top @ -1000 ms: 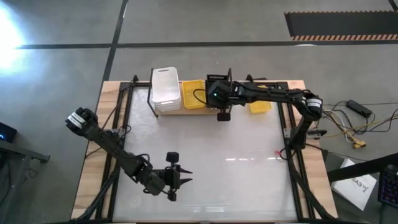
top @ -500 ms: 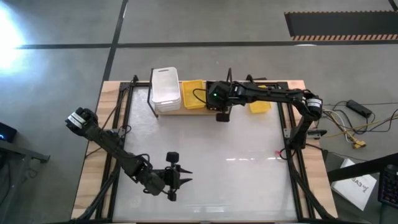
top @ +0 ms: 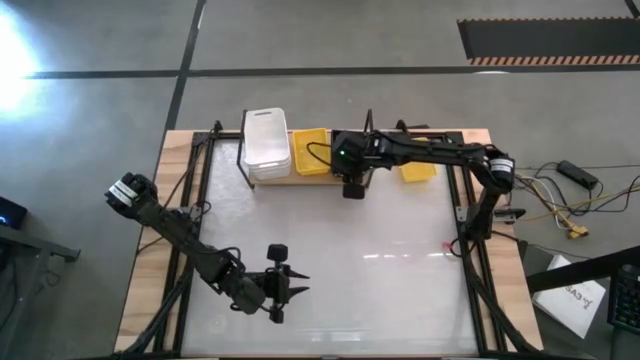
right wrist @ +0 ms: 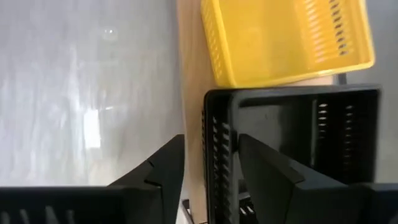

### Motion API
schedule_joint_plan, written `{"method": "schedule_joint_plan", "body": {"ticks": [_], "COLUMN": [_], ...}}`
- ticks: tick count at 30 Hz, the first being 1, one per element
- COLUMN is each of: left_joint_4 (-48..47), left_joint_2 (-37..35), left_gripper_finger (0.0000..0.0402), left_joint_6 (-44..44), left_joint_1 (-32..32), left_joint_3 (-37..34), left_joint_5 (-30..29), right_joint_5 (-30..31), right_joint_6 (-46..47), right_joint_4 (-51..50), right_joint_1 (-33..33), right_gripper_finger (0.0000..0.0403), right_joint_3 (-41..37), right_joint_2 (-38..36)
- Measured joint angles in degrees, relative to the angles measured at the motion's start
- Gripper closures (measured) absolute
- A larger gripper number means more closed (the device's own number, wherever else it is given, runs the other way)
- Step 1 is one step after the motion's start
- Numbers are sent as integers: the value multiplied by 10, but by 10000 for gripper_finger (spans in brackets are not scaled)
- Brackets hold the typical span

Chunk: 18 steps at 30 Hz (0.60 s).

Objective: Stack baskets on shelf by color
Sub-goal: Stack the black bin on top of the black bin on the shelf, then adjust the stacked yellow bins on the shelf

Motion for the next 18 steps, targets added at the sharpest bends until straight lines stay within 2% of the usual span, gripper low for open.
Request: {"method": "schedule_joint_plan", "body": {"ticks": [11, 15, 18], "left_joint_4": [0, 0, 0], "left_joint_2": [0, 0, 0], "left_gripper_finger": [304, 304, 304], "left_joint_6": [0, 0, 0], "left_joint_1": [0, 0, 0], "left_joint_3": [0, 0, 0], "left_joint_5": [0, 0, 0], "right_joint_5": [18, 21, 1], "right_joint_6": [-16, 14, 28], "right_joint_4": [4, 13, 70], "right_joint_1": [0, 4, 10], "right_gripper_finger": [349, 366, 372], "right_joint_3": [3, 20, 21], "right_joint_2": [15, 13, 12]}}
